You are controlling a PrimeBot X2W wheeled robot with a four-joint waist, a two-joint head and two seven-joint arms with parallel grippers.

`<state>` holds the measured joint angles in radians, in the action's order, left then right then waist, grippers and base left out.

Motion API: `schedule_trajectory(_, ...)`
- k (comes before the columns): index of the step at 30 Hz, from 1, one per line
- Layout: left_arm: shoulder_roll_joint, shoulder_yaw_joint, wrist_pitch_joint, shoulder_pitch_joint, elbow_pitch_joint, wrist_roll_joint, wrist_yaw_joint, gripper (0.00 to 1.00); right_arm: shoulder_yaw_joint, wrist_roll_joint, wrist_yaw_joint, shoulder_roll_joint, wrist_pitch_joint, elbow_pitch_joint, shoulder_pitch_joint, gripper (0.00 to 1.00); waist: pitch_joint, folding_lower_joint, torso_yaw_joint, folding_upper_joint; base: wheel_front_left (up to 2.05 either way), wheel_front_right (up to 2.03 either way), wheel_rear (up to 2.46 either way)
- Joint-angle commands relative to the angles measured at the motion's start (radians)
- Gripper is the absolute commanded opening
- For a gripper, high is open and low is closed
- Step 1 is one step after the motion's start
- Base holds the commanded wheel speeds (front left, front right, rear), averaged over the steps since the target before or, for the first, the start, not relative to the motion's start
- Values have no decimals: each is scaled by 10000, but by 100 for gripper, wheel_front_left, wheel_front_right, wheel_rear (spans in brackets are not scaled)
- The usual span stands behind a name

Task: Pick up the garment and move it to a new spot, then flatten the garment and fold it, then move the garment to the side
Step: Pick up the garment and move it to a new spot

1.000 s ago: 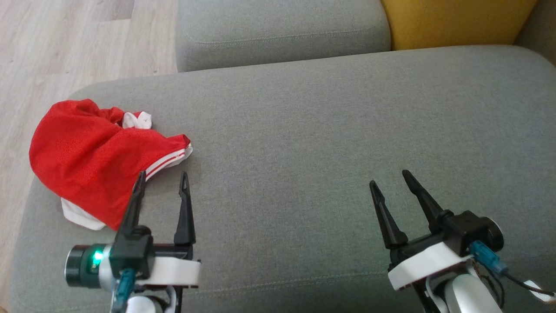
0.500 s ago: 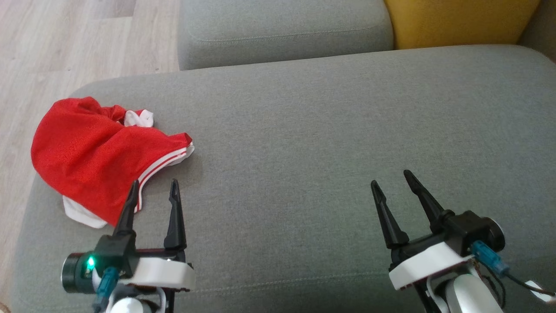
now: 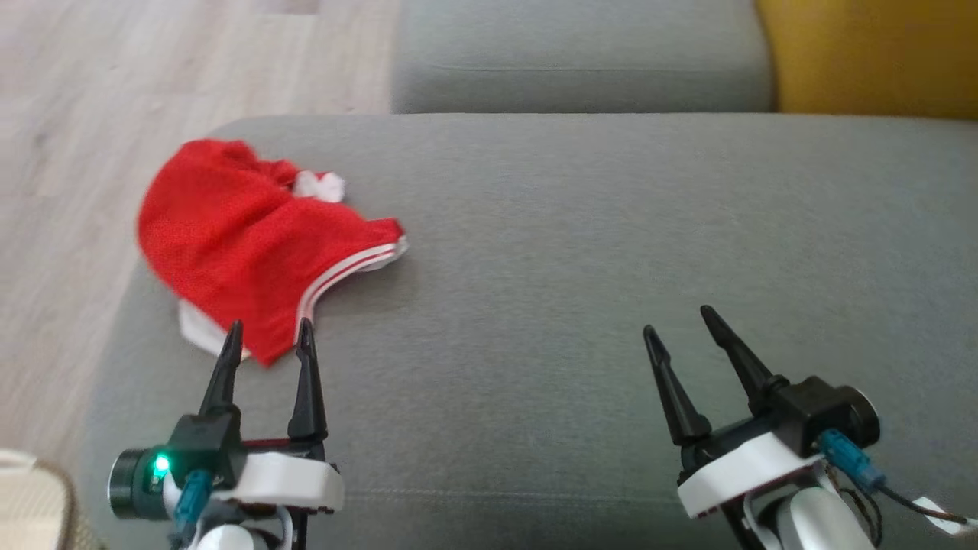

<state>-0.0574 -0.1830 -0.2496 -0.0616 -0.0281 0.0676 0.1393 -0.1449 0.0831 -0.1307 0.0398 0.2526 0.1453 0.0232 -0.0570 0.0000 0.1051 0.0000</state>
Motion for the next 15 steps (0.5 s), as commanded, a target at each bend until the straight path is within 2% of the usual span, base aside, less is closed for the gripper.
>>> schedule_trajectory(1, 38, 326, -122, 233, 309, -101, -11, 100, -283, -97, 0, 104, 91, -318, 149, 100, -38, 0, 392, 0, 0, 0, 0)
schedule_trajectory(15, 66, 311, -122, -138, 228, -180, -30, 100, -566, -116, 0, 104, 91, -274, -209, 100, -205, 0, 2824, 0, 0, 0, 0)
